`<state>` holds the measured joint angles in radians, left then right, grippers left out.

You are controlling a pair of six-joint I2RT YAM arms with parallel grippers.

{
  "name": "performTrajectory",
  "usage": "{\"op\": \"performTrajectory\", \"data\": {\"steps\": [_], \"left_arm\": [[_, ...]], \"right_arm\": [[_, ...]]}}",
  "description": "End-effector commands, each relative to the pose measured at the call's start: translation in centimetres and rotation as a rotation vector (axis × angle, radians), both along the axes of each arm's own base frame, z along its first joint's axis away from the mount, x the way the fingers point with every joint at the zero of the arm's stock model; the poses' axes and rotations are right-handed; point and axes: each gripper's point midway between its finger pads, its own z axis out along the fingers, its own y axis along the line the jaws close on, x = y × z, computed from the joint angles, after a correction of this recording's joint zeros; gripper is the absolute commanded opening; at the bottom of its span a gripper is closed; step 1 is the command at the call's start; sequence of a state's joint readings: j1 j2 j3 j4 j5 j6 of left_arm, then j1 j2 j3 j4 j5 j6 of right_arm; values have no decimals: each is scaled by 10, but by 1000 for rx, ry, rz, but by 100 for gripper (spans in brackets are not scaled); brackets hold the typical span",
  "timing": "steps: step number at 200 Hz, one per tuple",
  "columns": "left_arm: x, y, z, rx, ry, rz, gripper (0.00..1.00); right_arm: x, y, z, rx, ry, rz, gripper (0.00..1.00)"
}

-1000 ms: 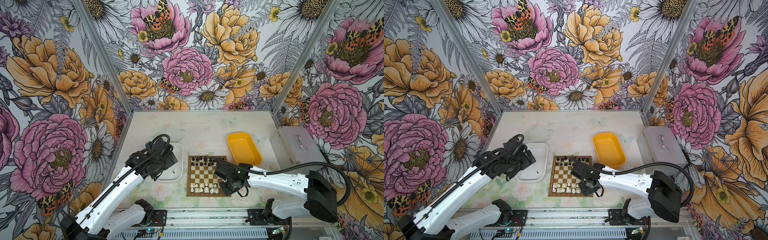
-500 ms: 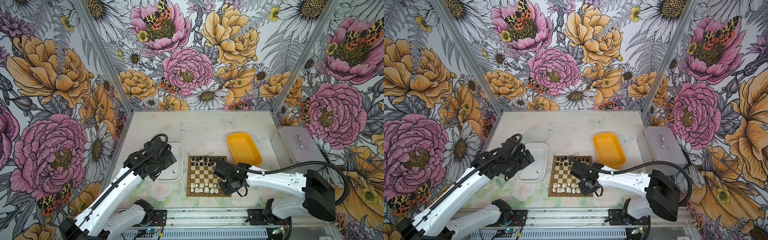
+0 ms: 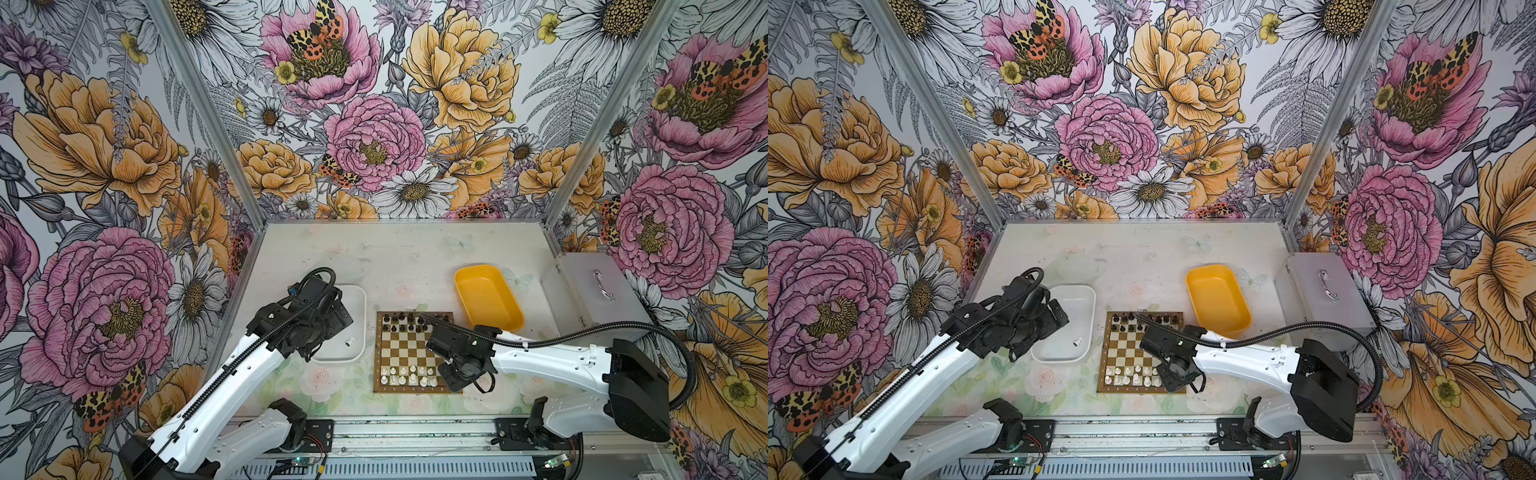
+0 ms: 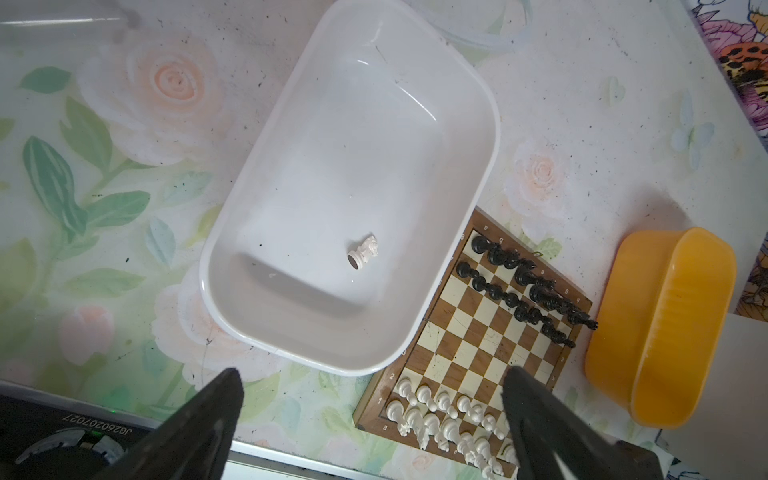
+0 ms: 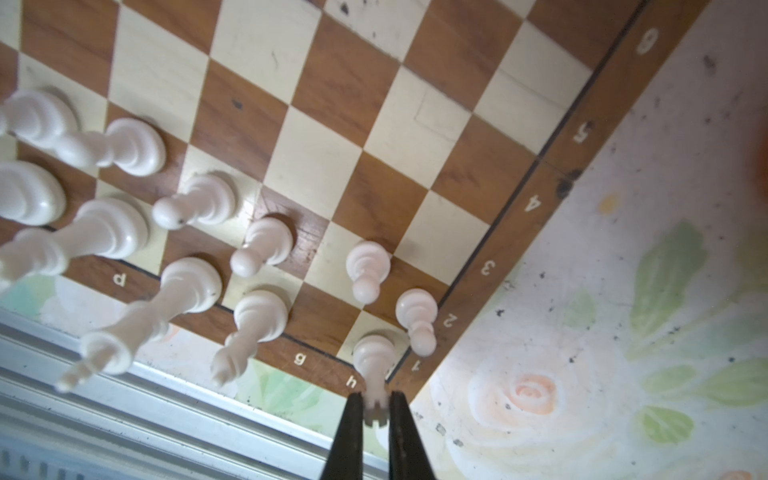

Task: Set up the chess pieces on the board
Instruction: 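Lower the pawn onto the board square and open the right gripper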

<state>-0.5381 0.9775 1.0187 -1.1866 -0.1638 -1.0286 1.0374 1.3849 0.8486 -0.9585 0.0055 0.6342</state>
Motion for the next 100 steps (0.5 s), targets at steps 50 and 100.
{"op": "performTrajectory", "data": {"steps": [50, 100], "left_arm": [[-3, 1, 3, -11, -5, -13, 99], [-3, 2, 4, -16, -12, -7, 99]], "right_arm": [[7, 4, 9, 9, -29, 10, 29], [9, 6, 14, 27, -41, 10, 33]]}}
